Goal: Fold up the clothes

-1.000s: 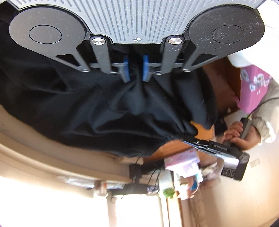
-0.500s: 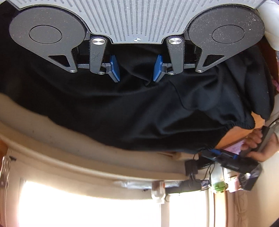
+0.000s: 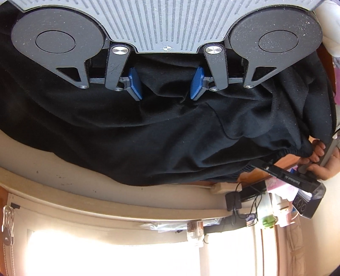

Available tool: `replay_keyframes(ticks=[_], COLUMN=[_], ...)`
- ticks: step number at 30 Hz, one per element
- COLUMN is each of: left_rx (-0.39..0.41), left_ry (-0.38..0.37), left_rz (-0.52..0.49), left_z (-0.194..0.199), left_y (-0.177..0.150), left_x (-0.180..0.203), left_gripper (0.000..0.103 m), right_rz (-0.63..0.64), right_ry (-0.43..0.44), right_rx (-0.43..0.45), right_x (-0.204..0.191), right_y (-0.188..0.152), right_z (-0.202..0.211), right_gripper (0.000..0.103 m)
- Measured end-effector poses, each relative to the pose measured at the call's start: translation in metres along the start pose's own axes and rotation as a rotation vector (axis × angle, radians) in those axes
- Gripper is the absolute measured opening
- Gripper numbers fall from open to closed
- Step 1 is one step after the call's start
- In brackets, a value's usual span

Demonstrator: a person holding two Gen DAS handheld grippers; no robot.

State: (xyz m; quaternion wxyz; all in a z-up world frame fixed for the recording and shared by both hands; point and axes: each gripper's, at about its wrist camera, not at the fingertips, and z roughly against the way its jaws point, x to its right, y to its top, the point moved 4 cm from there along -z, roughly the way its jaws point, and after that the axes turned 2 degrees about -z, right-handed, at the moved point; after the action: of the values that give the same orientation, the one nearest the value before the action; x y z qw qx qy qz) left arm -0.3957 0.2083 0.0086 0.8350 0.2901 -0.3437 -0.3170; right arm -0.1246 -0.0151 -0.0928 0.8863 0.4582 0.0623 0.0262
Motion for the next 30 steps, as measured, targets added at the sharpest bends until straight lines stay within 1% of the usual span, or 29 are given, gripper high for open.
replay_keyframes(ticks=[3,9,11,12,14,15,16,19,22,24,26,30], left_rx=[0.031,0.033,0.033,0.034,0.037,0.049,0.058,0.073,0.131,0.171,0.169,0.166], left_ry=[0.006,0.021,0.027,0.029,0.039,0.062,0.082,0.155,0.24,0.293,0.303,0.324], left_rz=[0.027,0.092,0.113,0.124,0.139,0.119,0.098,0.037,0.029,0.028,0.011,-0.024], left_z=[0.0,-0.028,-0.037,-0.042,-0.05,-0.051,-0.053,-0.06,-0.06,-0.058,-0.063,-0.072], left_y=[0.015,0.038,0.046,0.049,0.056,0.059,0.06,0.062,0.066,0.073,0.081,0.097], left_x=[-0.007,-0.024,-0.03,-0.033,-0.038,-0.037,-0.036,-0.033,-0.039,-0.045,-0.046,-0.047], left_gripper=[0.039,0.039,0.039,0.036,0.024,0.012,0.009,0.007,0.007,0.007,0.007,0.007], right_rz=[0.003,0.002,0.003,0.003,0.012,0.015,0.015,0.032,0.091,0.103,0.096,0.062], right_ry=[-0.003,-0.004,0.0,0.003,0.016,0.022,0.027,0.065,0.066,0.063,0.073,0.108], right_rx=[0.0,0.003,0.02,0.031,0.062,0.072,0.074,0.072,0.055,0.036,0.033,0.073], right_x=[0.0,-0.001,-0.001,-0.002,-0.004,-0.006,-0.008,-0.019,-0.032,-0.035,-0.034,-0.033], right_y=[0.0,0.001,0.001,0.001,0.002,0.003,0.004,0.009,0.015,0.018,0.021,0.029], right_z=[-0.001,-0.001,0.002,0.004,0.008,0.01,0.011,0.01,0.006,0.001,-0.003,-0.003], right_gripper=[0.051,0.051,0.051,0.051,0.051,0.051,0.051,0.051,0.051,0.051,0.051,0.051])
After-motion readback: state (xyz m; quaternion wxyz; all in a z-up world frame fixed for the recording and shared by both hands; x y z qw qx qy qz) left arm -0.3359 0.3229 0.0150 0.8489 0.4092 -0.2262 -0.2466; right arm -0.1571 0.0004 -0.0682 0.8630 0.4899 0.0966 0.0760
